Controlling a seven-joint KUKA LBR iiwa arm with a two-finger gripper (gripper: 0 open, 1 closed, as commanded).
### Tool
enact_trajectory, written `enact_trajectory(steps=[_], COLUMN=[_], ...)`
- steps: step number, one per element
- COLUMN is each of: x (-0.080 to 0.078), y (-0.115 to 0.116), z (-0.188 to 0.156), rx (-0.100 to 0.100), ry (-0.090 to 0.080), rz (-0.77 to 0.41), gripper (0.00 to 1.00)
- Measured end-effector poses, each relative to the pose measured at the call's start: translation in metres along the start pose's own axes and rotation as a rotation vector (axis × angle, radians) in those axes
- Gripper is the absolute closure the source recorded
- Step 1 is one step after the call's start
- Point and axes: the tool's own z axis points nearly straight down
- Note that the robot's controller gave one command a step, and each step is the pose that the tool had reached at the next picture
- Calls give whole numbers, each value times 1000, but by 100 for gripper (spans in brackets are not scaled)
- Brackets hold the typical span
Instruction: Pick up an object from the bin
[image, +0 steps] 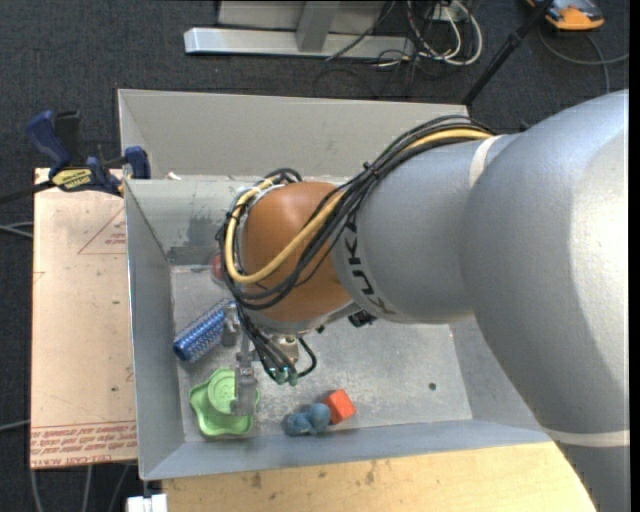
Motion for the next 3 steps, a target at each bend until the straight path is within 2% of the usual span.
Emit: enact_trajectory(steps=[1,2,3], x=[-56,-69,-79], y=[12,8,1], z=[32,22,12], rx=[-8,-4,-2], ry=[-27,-16,-14], rz=[-170,-177,-212], gripper=[0,0,0])
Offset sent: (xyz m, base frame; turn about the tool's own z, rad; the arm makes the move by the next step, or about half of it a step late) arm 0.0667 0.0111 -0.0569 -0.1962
